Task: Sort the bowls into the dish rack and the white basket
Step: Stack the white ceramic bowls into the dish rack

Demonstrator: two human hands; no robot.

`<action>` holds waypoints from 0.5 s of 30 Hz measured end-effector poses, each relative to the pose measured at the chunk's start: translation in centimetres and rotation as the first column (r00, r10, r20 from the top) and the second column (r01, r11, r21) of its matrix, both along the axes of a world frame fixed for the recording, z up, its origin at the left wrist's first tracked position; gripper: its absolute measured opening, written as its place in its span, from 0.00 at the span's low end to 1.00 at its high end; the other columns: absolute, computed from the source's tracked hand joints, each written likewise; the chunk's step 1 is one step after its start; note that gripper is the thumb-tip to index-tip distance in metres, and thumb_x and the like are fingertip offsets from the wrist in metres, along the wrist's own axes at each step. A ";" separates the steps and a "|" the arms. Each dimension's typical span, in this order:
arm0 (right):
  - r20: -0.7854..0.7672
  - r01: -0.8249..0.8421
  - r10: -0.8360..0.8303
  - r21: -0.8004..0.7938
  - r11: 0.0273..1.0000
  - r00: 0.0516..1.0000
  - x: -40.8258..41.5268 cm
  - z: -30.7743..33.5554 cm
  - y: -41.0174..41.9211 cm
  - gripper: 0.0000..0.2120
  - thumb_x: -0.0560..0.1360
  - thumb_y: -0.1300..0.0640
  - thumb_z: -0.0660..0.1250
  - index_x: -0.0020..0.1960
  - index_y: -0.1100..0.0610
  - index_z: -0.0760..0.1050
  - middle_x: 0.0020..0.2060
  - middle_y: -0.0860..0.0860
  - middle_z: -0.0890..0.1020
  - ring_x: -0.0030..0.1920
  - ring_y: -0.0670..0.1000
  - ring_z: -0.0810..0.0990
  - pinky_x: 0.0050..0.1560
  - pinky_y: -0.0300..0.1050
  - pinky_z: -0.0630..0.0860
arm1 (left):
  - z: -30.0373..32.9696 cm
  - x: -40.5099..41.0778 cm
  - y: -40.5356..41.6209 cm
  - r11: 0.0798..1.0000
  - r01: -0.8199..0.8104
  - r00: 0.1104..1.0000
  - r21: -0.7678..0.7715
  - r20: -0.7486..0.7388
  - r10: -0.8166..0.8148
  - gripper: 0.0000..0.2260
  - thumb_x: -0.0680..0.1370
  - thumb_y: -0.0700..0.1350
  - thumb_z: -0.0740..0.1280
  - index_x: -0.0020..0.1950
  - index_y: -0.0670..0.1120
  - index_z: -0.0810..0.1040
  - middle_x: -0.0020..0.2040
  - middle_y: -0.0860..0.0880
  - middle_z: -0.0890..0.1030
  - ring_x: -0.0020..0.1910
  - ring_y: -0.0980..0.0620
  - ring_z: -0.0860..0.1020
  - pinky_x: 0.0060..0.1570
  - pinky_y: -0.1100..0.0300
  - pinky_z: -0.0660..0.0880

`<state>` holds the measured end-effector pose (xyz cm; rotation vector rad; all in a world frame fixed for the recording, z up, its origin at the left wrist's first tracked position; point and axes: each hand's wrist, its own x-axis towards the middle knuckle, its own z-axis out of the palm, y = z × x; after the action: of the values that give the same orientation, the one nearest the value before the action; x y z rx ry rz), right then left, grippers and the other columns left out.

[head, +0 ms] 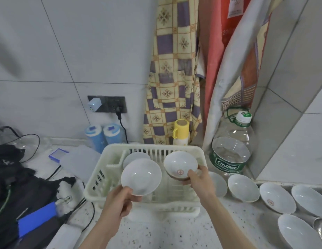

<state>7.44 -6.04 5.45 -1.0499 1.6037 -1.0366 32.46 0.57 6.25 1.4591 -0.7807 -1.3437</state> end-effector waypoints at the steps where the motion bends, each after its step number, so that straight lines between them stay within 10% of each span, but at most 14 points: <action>1: -0.009 -0.004 0.004 0.011 1.000 1.000 0.5 -0.2 -0.8 0.18 0.76 0.57 0.63 0.65 0.54 0.66 0.47 0.52 0.85 0.33 0.47 0.85 0.37 0.44 0.72 | 0.0 0.5 -0.6 1.000 -0.012 1.000 -0.007 0.002 0.012 0.08 0.77 0.37 0.62 0.55 0.40 0.77 0.40 0.34 0.84 0.19 0.55 0.61 0.19 0.65 0.56; 4: -0.045 -0.028 0.032 0.100 0.995 0.998 1.4 -0.9 -3.1 0.21 0.76 0.61 0.62 0.68 0.59 0.67 0.56 0.55 0.79 0.33 0.52 0.86 0.36 0.44 0.76 | -0.3 1.8 -2.5 0.999 -0.026 0.999 -0.025 0.023 0.026 0.07 0.78 0.38 0.62 0.54 0.39 0.76 0.39 0.35 0.84 0.19 0.55 0.60 0.20 0.64 0.55; 8: -0.093 -0.063 0.086 0.229 0.971 0.992 2.3 -2.4 -4.8 0.22 0.76 0.61 0.61 0.69 0.58 0.64 0.44 0.48 0.79 0.35 0.53 0.86 0.50 0.51 0.77 | -0.7 3.2 -4.6 0.998 -0.054 0.998 -0.036 0.019 0.055 0.06 0.78 0.38 0.62 0.53 0.39 0.77 0.39 0.34 0.84 0.19 0.55 0.61 0.18 0.66 0.57; 12: -0.062 -0.047 0.069 0.302 0.952 0.996 3.6 -3.4 -5.8 0.25 0.75 0.65 0.60 0.71 0.58 0.62 0.53 0.53 0.78 0.33 0.50 0.85 0.36 0.43 0.75 | -0.7 3.8 -6.8 0.996 -0.008 0.999 -0.084 0.042 0.011 0.07 0.78 0.38 0.62 0.52 0.39 0.77 0.39 0.35 0.84 0.20 0.54 0.61 0.20 0.66 0.56; 15: -0.043 -0.035 0.050 0.305 0.952 0.998 4.1 -4.6 -6.5 0.28 0.73 0.68 0.60 0.72 0.58 0.63 0.60 0.55 0.75 0.38 0.54 0.86 0.52 0.56 0.80 | -0.8 3.8 -8.4 0.996 0.003 1.000 -0.093 0.018 -0.002 0.06 0.77 0.37 0.61 0.50 0.38 0.76 0.39 0.35 0.84 0.20 0.54 0.60 0.20 0.66 0.56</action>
<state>11.49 -12.55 0.88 -0.9010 1.7092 -0.7097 36.25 -7.82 5.45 1.3991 -0.8455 -1.2814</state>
